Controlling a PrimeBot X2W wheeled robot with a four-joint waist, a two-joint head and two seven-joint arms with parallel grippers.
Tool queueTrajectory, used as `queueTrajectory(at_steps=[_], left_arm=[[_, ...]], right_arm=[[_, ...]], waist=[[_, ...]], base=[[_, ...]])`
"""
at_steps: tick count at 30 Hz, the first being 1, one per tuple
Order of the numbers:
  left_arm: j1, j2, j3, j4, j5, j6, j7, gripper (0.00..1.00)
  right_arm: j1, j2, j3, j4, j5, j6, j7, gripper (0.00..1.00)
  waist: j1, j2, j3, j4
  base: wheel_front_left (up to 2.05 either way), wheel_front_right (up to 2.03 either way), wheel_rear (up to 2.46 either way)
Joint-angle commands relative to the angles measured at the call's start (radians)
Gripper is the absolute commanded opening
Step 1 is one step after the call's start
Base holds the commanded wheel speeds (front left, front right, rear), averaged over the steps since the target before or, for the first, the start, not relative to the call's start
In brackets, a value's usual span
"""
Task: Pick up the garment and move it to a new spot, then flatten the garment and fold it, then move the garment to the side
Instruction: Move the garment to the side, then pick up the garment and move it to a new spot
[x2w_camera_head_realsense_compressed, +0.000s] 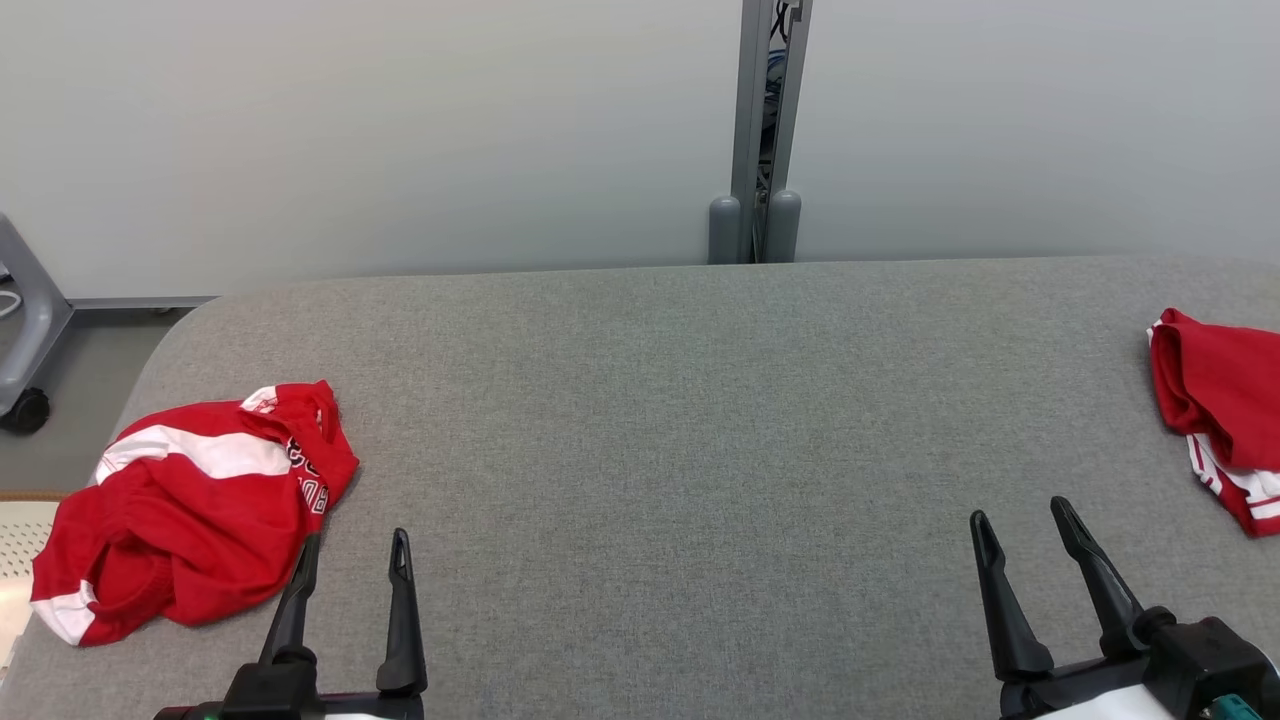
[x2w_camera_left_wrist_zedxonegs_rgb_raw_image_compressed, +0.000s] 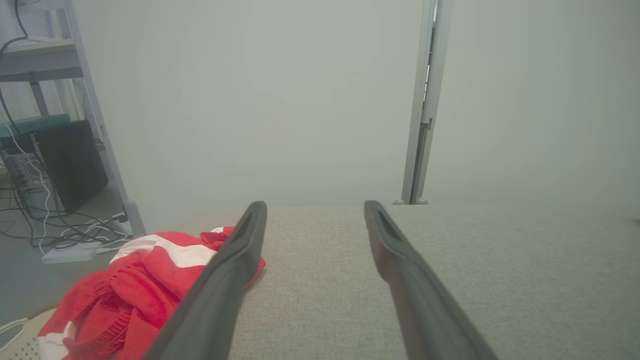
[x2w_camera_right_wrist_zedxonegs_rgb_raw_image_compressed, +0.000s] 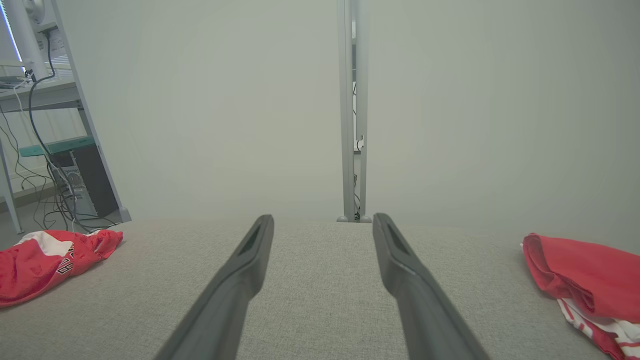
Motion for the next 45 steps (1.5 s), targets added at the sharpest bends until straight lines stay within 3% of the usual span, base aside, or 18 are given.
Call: queueTrajectory(at_steps=[1,29,38,45], left_arm=[[0.004,0.002,0.003,-0.008,0.002,0.007,-0.004,1.00],[0.002,0.002,-0.003,-0.007,-0.014,0.018,-0.004,1.00],[-0.017,0.003,-0.020,-0.026,-0.024,0.032,-0.004,1.00],[-0.018,0.003,-0.037,-0.040,-0.031,0.042,-0.004,1.00]], right_arm=[[0.004,0.000,-0.004,-0.004,-0.005,0.000,0.000,1.00],[0.016,0.001,-0.023,0.018,-0.002,0.000,0.000,1.00],[-0.010,0.001,0.006,0.022,0.006,0.000,0.000,1.00],[-0.005,0.001,0.016,0.019,0.002,0.000,0.000,1.00]], waist=[[0.0000,-0.0001,0.001,0.000],[0.0000,-0.0001,0.005,0.001],[0.0000,-0.0001,0.023,0.077],[0.0000,-0.0001,0.033,0.199]], base=[[0.00,0.00,0.00],[0.00,0.00,0.00],[0.00,0.00,0.00],[0.00,0.00,0.00]])
